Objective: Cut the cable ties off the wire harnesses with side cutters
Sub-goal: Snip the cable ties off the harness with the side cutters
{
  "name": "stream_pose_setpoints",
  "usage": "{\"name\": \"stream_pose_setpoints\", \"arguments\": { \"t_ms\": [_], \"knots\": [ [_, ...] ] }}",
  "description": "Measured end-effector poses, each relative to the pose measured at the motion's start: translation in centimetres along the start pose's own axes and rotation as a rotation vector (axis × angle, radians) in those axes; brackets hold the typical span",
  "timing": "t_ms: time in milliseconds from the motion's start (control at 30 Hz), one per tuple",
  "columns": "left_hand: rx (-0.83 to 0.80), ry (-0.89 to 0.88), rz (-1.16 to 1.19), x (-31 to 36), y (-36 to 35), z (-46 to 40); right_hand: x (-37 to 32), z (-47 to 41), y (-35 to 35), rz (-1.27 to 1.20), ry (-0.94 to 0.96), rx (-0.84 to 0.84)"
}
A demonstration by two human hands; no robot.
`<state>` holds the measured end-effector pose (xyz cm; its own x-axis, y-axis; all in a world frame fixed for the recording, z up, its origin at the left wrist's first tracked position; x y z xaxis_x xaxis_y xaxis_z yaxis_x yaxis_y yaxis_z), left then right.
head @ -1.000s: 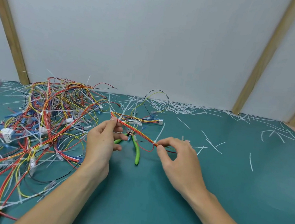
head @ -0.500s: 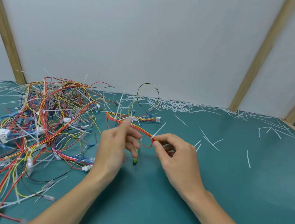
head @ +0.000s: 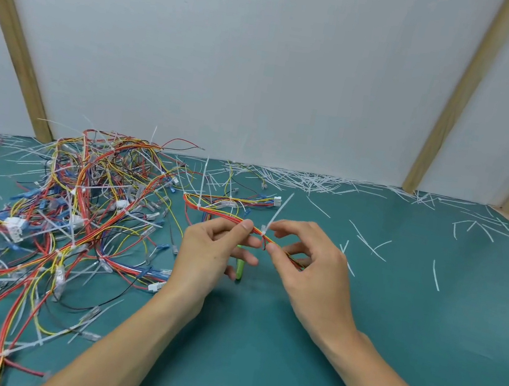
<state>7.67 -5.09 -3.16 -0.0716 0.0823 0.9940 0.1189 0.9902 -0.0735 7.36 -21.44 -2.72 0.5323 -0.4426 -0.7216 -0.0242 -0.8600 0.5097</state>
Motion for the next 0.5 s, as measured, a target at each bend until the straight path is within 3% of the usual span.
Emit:
{"name": "stream_pose_setpoints", "arguments": {
  "t_ms": [200, 367, 500],
  "knots": [
    [-0.056, 0.002, 0.051, 0.07, 0.29, 0.00, -0.97, 0.04, -0.10, 0.036, 0.111, -0.023],
    [-0.075, -0.012, 0.089, -0.08, 0.25, -0.12, -0.35, 0.09, -0.19, -0.014, 0.014, -0.011],
    [-0.084, -0.021, 0.095, -0.16, 0.26, -0.18, -0.68, 0.15, -0.24, 0.023, 0.053, -0.024]
  ]
}}
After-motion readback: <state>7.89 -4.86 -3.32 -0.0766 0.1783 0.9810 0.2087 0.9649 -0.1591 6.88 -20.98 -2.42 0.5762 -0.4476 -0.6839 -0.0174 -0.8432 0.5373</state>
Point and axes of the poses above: each hand's wrist, its own z-axis away from the middle knuckle, its own y-axis out of the back of the hand, x = y × z, the point moved 4 cm from there along -z, towards the middle knuckle, and after that the axes turned 14 degrees about -x, right-handed, at the moved point
